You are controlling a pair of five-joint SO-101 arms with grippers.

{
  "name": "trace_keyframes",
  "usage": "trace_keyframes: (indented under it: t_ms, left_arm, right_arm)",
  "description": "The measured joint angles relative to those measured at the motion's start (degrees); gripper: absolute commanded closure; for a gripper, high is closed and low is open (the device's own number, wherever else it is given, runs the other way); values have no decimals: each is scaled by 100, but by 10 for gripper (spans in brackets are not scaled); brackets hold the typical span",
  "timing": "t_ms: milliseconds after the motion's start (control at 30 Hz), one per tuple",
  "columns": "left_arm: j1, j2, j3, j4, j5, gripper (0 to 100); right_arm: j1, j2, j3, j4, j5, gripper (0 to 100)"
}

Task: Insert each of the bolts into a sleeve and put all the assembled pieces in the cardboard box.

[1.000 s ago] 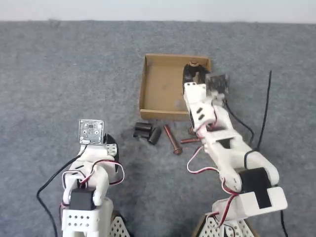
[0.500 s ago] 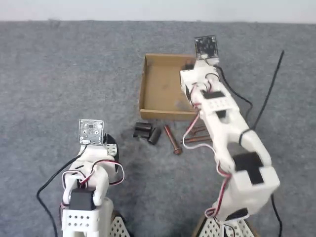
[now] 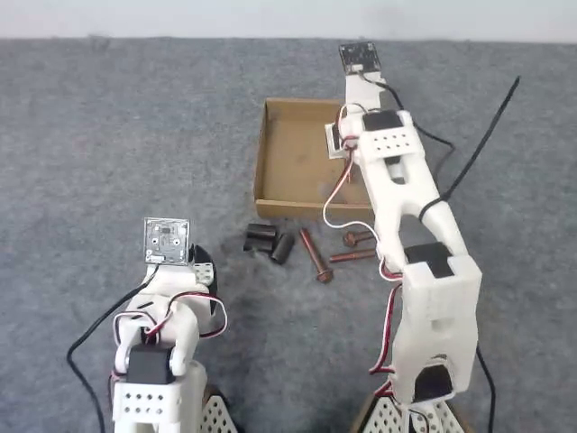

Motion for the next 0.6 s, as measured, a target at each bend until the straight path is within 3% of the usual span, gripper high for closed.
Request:
trace_keyframes:
  t_ms: [333, 500, 600]
  left_arm:
    - [0, 0, 0, 0, 0, 988]
    - [0, 0, 0, 0, 0, 988]
    - [0, 0, 0, 0, 0, 988]
  right_arm:
    - [0, 176, -396, 484, 0, 908]
    - [-149, -510, -396, 1152, 0, 991]
    - [-352, -1002, -396, 1802, 0, 988]
